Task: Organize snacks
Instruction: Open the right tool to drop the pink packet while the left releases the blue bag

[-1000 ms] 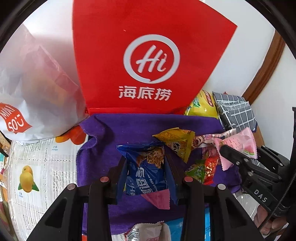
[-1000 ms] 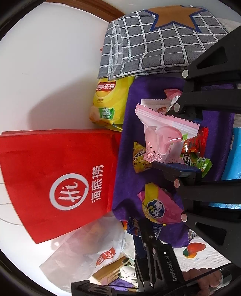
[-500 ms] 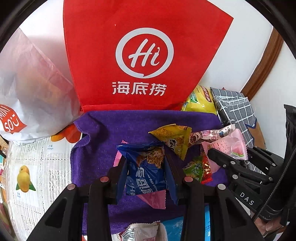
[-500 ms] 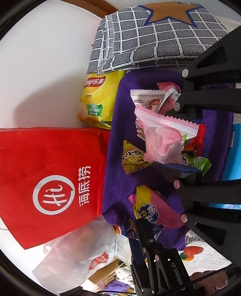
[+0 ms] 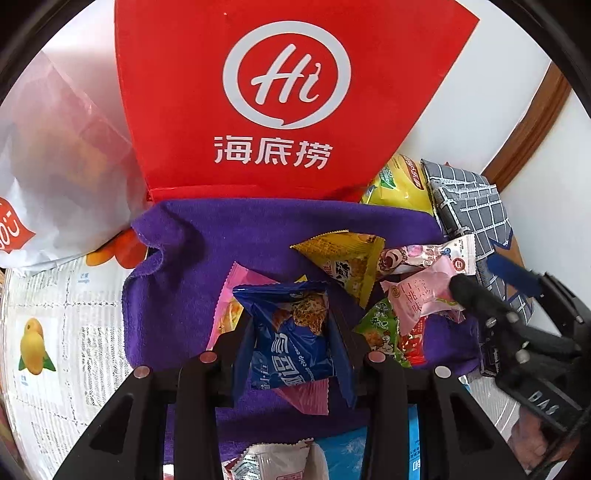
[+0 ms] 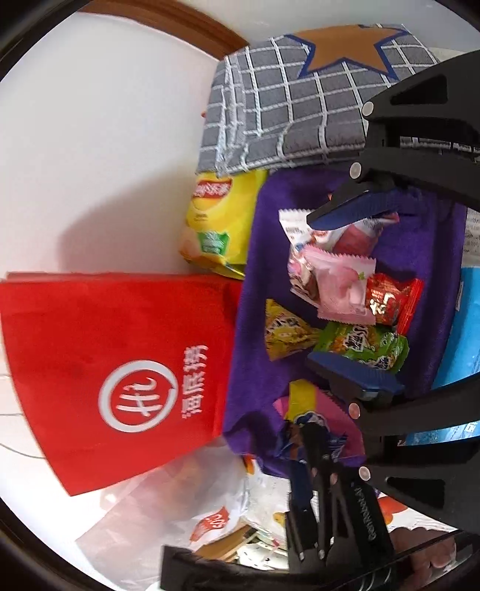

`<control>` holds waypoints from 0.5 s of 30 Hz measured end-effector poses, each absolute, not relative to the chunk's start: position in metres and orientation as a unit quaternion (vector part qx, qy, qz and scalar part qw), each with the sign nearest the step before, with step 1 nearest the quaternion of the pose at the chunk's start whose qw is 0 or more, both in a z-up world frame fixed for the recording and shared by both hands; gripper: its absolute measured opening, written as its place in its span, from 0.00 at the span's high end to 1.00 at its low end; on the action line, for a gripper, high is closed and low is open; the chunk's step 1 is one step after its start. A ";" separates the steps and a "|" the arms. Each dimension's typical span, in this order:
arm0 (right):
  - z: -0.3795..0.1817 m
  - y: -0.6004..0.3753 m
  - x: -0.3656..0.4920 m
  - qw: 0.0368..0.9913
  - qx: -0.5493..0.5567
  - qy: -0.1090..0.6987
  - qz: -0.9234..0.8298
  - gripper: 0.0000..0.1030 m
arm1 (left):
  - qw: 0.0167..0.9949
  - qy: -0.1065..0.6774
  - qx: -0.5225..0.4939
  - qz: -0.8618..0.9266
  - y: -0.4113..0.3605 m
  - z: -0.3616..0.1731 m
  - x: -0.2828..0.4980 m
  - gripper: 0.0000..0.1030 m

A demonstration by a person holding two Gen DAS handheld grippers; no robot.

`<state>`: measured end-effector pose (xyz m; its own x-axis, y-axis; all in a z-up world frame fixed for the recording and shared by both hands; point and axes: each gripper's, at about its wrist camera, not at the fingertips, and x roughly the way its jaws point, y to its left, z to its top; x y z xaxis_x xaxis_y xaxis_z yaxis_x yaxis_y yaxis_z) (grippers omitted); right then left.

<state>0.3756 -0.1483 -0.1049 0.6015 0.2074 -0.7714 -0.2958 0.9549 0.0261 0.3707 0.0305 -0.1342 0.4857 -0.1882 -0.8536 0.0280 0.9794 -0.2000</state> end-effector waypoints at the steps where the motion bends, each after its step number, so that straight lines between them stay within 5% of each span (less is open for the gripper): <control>1: -0.103 -0.150 0.375 0.895 -0.050 0.421 0.140 0.34 | 0.858 0.504 -0.079 -0.063 0.030 -0.134 0.371 0.64; 15: -0.091 -0.155 0.369 0.899 -0.058 0.415 0.130 0.34 | 0.857 0.500 -0.091 -0.084 0.026 -0.132 0.374 0.62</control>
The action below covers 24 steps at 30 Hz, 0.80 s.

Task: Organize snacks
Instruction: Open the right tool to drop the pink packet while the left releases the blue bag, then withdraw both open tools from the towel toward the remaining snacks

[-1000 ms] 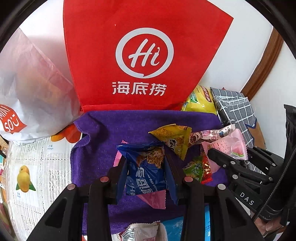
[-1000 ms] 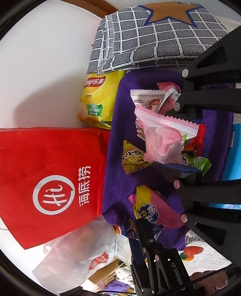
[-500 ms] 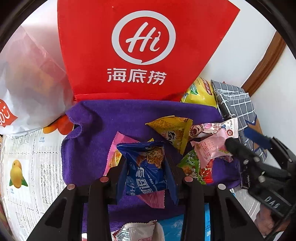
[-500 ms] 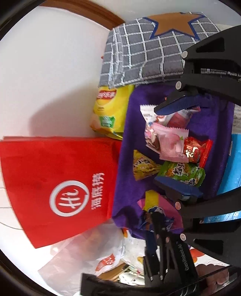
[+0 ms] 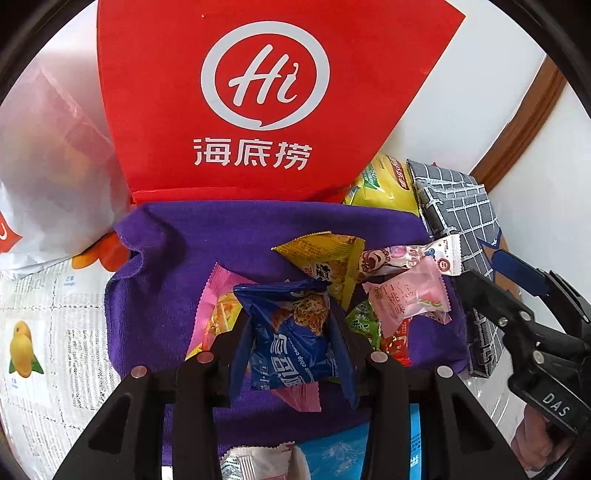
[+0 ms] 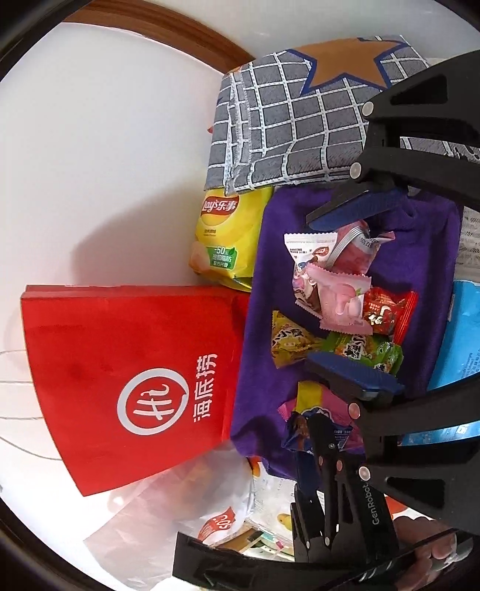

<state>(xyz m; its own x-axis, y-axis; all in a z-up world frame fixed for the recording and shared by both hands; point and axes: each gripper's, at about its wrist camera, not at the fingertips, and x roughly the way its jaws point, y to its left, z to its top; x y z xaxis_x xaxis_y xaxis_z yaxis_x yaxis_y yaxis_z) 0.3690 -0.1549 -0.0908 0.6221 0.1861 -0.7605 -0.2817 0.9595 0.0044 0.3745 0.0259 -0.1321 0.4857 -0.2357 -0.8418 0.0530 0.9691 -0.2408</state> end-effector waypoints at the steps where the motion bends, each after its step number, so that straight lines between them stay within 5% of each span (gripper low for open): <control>1: -0.089 -0.156 0.367 0.900 -0.058 0.412 0.127 0.34 | 0.857 0.499 -0.094 -0.084 0.026 -0.131 0.375 0.60; 5: -0.080 -0.159 0.362 0.906 -0.057 0.403 0.119 0.34 | 0.865 0.489 -0.089 -0.075 0.026 -0.121 0.370 0.37; 24: -0.058 -0.170 0.258 0.916 -0.020 0.384 0.116 0.34 | 0.900 0.429 -0.036 -0.071 0.035 -0.055 0.302 0.36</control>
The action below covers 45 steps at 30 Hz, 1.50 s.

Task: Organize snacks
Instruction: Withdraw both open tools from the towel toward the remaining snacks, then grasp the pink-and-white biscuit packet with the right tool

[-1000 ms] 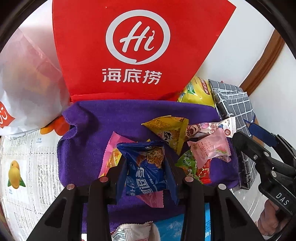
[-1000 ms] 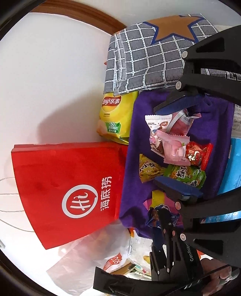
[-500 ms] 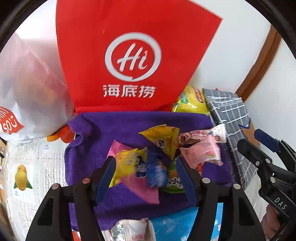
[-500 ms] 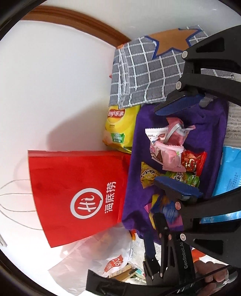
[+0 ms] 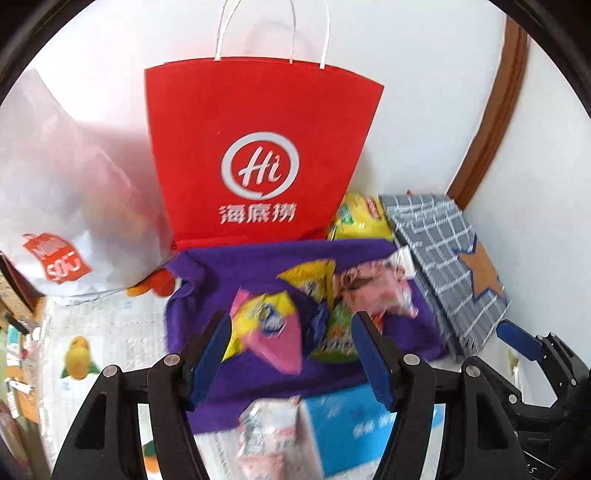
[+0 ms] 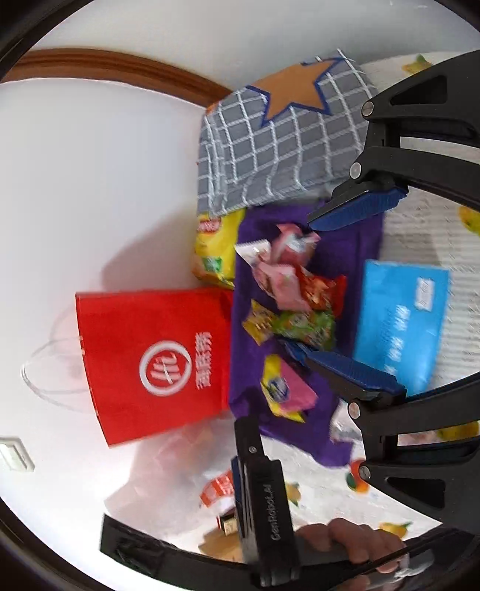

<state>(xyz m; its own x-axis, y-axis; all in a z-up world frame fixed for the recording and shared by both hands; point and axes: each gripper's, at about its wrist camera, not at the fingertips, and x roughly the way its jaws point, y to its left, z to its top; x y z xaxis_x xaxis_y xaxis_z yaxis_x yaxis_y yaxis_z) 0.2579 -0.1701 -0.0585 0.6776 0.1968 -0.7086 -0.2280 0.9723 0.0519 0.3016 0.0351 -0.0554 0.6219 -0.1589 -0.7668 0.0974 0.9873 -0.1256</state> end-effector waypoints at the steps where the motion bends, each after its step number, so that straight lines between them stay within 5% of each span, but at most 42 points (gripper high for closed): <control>1: -0.060 -0.167 0.251 0.915 -0.020 0.385 0.119 0.35 | 0.901 0.428 -0.030 -0.064 0.039 -0.056 0.295 0.36; 10: -0.086 -0.115 0.205 0.892 -0.023 0.412 0.186 0.48 | 0.891 0.452 -0.047 -0.007 0.098 -0.078 0.240 0.37; 33: -0.181 -0.021 0.200 0.851 0.029 0.491 0.184 0.49 | 0.876 0.470 -0.110 0.016 0.186 -0.126 0.186 0.37; 45: -0.193 -0.007 0.192 0.836 -0.023 0.502 0.221 0.66 | 0.871 0.480 -0.107 0.010 0.175 -0.139 0.190 0.37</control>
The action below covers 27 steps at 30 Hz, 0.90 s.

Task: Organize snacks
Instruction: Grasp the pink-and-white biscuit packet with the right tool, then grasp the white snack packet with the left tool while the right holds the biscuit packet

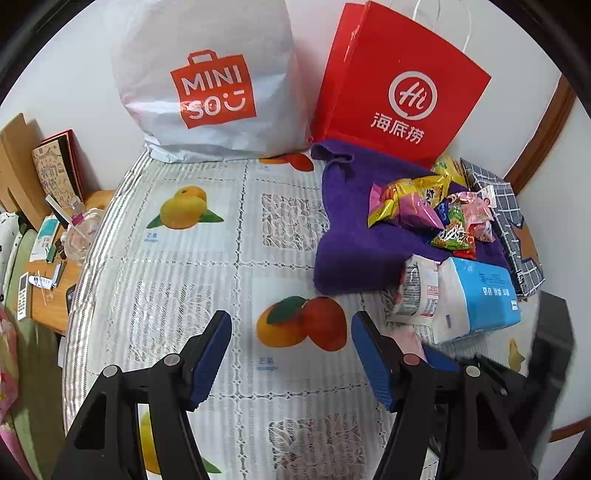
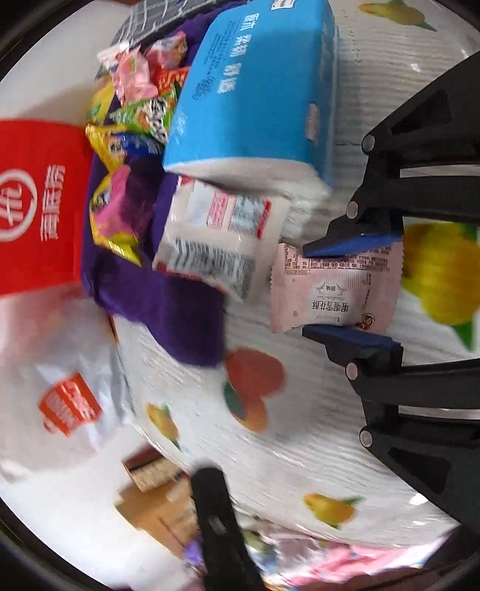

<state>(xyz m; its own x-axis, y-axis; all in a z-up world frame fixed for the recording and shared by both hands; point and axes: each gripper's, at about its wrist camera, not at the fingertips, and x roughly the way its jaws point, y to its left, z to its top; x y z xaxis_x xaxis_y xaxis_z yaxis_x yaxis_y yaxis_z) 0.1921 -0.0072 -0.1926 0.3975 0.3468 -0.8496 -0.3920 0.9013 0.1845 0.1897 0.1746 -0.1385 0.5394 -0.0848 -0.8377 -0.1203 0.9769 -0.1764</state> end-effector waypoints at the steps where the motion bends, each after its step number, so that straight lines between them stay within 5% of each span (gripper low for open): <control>1: -0.190 -0.009 0.186 0.831 -0.023 0.504 0.235 0.67 | 0.870 0.480 -0.107 0.010 0.173 -0.139 0.190 0.38; 13: -0.167 -0.091 0.121 0.853 -0.063 0.451 0.254 0.67 | 0.870 0.487 -0.070 -0.026 0.105 -0.149 0.204 0.37; 27: -0.197 -0.241 0.160 0.889 -0.028 0.448 0.087 0.67 | 0.854 0.512 -0.075 -0.054 0.062 -0.177 0.247 0.36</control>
<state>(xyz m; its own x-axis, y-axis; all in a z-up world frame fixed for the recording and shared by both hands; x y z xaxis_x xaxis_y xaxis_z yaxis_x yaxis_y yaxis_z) 0.1599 -0.2413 -0.1974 0.5837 0.1287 -0.8017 -0.1793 0.9834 0.0274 0.2471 0.0616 -0.1766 0.4705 -0.1694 -0.8660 0.0149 0.9828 -0.1841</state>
